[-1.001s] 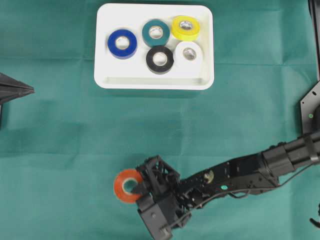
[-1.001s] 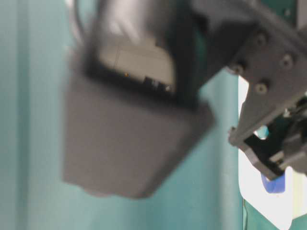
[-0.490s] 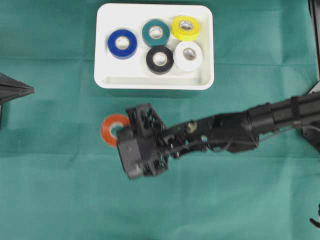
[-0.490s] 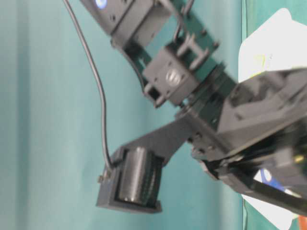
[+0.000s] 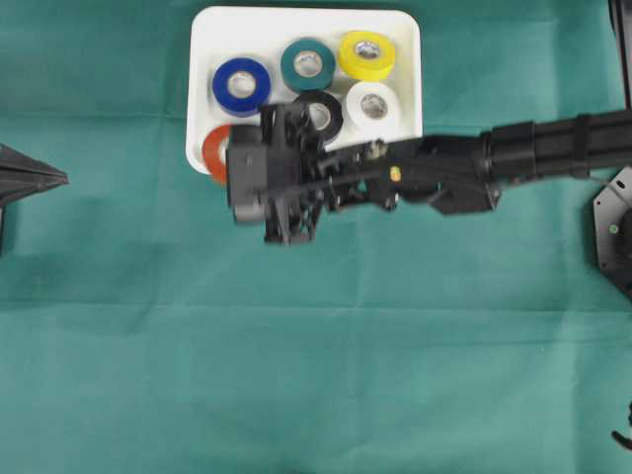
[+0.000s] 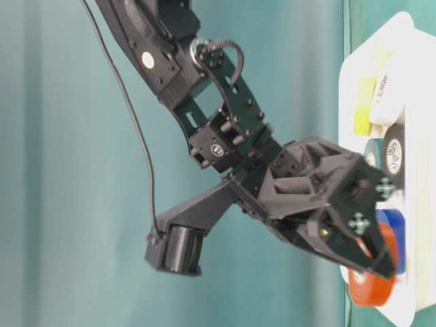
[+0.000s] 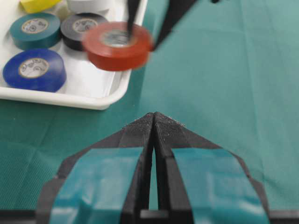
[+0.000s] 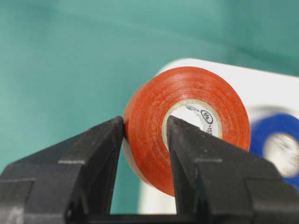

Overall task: Put the tape into the white case with the right arm.
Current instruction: 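Lift the orange-red roll and carry it into the tray's lower left, then release the orange-red roll and retract the right gripper rightward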

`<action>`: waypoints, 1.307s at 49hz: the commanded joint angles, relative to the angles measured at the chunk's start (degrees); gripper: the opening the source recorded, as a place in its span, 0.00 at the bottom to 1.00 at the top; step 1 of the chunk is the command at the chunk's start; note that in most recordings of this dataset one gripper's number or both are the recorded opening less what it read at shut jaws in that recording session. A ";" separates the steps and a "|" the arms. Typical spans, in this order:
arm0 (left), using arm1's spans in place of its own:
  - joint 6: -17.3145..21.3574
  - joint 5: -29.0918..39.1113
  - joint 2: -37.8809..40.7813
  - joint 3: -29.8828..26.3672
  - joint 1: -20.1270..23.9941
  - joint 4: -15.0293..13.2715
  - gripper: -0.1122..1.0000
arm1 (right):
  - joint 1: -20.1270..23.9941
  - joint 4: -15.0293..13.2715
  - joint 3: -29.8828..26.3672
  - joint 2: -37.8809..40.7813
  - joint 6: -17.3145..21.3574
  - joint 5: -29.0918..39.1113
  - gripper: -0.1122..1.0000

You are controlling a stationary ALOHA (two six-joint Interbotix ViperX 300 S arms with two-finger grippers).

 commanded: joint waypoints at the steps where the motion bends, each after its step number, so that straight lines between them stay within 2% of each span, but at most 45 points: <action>1: 0.00 -0.88 0.35 -0.53 0.18 0.00 0.11 | -1.93 -0.18 -1.32 -2.55 -0.09 -0.18 0.12; 11: 0.00 -0.79 0.35 -0.62 0.18 0.00 0.11 | -4.66 -0.18 -0.79 -2.55 0.18 -0.26 0.12; 34: 0.00 -0.88 0.35 -0.62 0.18 0.00 0.11 | -4.92 -0.18 -0.18 -2.55 0.18 -0.53 0.12; 36: 0.09 -0.79 0.35 -0.62 0.18 0.00 0.11 | -4.92 -0.18 -0.09 -2.55 0.09 -0.62 0.16; 40: 0.00 -0.79 0.35 -0.53 0.18 0.00 0.11 | -4.92 -0.18 -0.09 -2.37 0.09 -0.62 0.32; 49: 0.09 -0.88 0.35 -0.62 0.18 0.00 0.11 | -4.92 -0.18 0.09 -2.29 0.09 -0.62 0.79; 50: 0.09 -0.88 0.35 -0.62 0.18 0.00 0.11 | -4.92 -0.18 0.09 -2.37 0.09 -0.62 0.80; 54: 0.09 -0.88 0.35 -0.62 0.18 0.00 0.11 | -4.92 -0.18 0.26 -2.37 0.09 -0.62 0.72; 64: 0.00 -0.79 0.35 -0.53 0.18 0.00 0.11 | -4.92 -0.18 1.76 -3.96 0.18 -0.35 0.72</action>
